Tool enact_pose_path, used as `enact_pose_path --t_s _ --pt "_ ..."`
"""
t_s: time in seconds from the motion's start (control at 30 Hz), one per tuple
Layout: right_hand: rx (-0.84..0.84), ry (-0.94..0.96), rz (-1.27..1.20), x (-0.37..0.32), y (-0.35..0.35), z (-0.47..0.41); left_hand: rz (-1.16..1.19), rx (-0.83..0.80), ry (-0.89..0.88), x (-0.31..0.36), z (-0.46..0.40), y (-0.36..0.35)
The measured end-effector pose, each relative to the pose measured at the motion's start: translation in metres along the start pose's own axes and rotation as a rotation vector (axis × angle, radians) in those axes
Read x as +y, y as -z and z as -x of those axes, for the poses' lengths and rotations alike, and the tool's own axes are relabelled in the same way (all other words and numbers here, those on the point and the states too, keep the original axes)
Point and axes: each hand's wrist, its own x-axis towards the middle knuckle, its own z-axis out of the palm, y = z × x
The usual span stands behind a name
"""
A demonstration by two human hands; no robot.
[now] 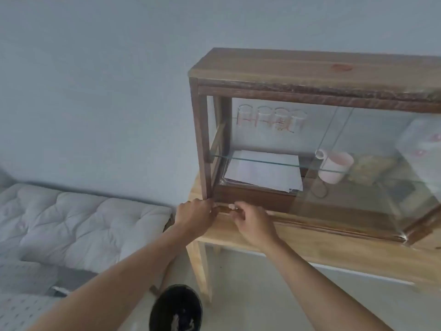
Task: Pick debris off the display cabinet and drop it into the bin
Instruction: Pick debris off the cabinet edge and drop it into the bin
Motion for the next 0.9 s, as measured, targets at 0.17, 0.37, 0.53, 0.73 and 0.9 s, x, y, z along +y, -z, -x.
enact_pose_path --t_s 0.17,0.37,0.53,0.73,0.9 --pt "0.048 -0.035 -0.014 -0.003 -0.009 -0.003 -0.035 0.052 -0.043 -0.007 0.001 -0.004" --pt "0.121 -0.029 -0.039 -0.004 -0.018 -0.008 -0.020 0.075 -0.059 -0.011 0.001 -0.005" --pt "0.149 -0.014 -0.048 -0.003 -0.023 -0.008 0.005 0.099 -0.052 -0.013 0.000 -0.006" --pt "0.157 -0.030 -0.097 0.001 -0.022 -0.005 0.035 0.106 -0.046 -0.014 0.000 -0.007" --pt "0.162 -0.030 -0.088 0.001 -0.020 0.001 0.121 0.160 -0.077 -0.017 0.010 -0.005"
